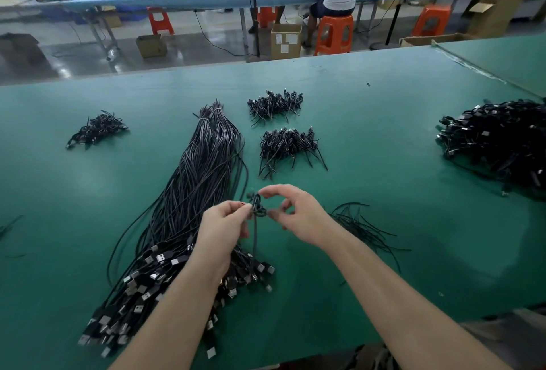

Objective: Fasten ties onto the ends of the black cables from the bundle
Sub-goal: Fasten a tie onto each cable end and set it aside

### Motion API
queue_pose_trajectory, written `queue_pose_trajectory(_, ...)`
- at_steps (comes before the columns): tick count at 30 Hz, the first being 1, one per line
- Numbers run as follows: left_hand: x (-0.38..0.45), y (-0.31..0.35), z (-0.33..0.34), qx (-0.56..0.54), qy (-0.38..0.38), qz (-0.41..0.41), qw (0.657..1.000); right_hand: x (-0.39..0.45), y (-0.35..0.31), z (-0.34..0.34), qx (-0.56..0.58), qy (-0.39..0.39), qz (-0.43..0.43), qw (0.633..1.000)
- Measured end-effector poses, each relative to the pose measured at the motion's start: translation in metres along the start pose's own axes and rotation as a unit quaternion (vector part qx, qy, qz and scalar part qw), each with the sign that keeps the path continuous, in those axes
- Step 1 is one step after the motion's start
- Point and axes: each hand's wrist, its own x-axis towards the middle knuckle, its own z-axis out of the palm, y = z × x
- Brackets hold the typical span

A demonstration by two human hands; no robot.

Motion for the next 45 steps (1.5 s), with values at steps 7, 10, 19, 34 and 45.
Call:
queue_pose_trajectory(7,-0.003,0.001,0.003,-0.061,-0.056,-0.038,0.996,0.002,-0.002,0.003,-0.007,-0.002,-0.009,1.0)
queue_pose_trajectory(10,-0.007,0.001,0.003,0.136,-0.017,0.099,0.986,0.001,-0.004,0.004,0.035,-0.006,0.03,0.999)
queue_pose_trajectory(19,-0.021,-0.002,0.0,0.256,-0.012,0.333,0.907,-0.001,-0.012,-0.005,0.246,-0.084,0.159,0.952)
queue_pose_trajectory(34,-0.009,0.009,0.001,-0.141,-0.105,-0.074,0.982,-0.002,0.0,0.002,-0.073,-0.005,-0.072,0.995)
queue_pose_trajectory(45,-0.015,0.004,0.006,0.216,0.033,0.224,0.95,0.003,-0.012,0.001,0.086,-0.057,0.096,0.99)
